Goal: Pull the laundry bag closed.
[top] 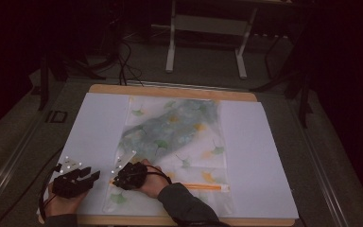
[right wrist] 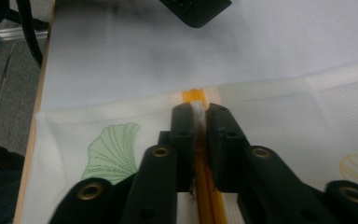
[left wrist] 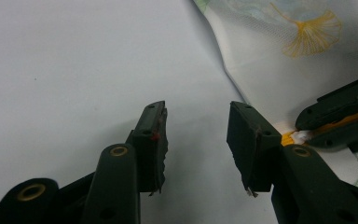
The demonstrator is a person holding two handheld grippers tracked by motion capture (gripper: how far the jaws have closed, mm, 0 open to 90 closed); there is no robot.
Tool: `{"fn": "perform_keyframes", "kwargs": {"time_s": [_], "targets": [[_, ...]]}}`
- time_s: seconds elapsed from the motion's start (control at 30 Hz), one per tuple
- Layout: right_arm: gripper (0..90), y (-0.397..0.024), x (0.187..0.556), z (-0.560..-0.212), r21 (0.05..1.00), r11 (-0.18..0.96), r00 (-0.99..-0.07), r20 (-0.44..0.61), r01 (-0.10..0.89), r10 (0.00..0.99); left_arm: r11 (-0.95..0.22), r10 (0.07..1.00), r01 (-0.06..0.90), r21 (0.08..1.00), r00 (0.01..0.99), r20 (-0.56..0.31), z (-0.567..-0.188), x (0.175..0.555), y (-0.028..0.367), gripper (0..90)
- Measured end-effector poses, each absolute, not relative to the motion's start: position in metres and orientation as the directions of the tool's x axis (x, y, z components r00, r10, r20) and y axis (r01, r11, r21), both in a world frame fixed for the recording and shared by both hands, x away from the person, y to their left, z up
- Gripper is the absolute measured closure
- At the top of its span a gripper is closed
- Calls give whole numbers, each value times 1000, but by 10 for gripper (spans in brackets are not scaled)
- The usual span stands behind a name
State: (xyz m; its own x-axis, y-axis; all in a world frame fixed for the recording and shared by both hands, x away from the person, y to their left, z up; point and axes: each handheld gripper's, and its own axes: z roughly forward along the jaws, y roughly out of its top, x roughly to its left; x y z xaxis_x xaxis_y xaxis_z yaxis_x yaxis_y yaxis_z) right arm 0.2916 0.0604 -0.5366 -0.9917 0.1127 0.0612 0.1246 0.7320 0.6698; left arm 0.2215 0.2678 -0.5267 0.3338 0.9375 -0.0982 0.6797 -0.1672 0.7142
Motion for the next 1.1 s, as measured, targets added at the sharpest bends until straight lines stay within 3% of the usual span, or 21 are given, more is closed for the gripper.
{"fn": "perform_keyframes", "kwargs": {"time_s": [0.63,1.1], "targets": [[839,52,286,-531,683,721,-991,24,112,131,-172,894,677,715,412,-174,-522,212,258,580],[841,50,285,-527,685,720,-989,5,111,148,-243,823,728,641,505,-262,-529,215,236,575]]}}
